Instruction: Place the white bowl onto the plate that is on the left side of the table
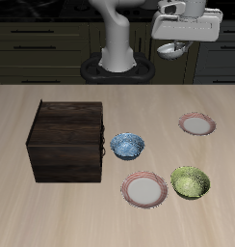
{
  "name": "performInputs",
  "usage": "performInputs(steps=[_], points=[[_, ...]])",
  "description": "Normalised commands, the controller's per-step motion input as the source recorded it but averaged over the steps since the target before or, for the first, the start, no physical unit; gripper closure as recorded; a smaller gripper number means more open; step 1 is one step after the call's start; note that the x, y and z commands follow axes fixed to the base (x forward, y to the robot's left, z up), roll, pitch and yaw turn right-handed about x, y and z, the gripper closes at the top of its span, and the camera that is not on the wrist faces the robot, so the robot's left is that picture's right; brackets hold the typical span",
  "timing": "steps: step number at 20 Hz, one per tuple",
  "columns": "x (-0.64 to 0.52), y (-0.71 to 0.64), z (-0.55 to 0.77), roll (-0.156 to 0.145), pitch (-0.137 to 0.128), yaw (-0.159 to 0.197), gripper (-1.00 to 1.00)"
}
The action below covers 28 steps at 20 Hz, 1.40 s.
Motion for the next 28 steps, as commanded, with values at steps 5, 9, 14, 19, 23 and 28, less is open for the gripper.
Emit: performInputs(steps=[5, 9, 14, 19, 23, 28], points=[[-0.12, 0.27, 0.00, 0.035, 0.004, -0.025, 1.00], [-0.17, 0.32, -0.04, 0.035, 0.011, -0.010, 1.00], [-0.10, 0.29, -0.05, 0.028, 0.012, -0.008, 1.00], [-0.19, 0.39, -0.07, 0.063, 0.002, -0.002, 1.00], [-0.11, 0.22, -0.01, 0.018, -0.003, -0.002, 1.00], [-0.04, 0.02, -0.01, 0.014, -0.020, 0.009, 1.00]])
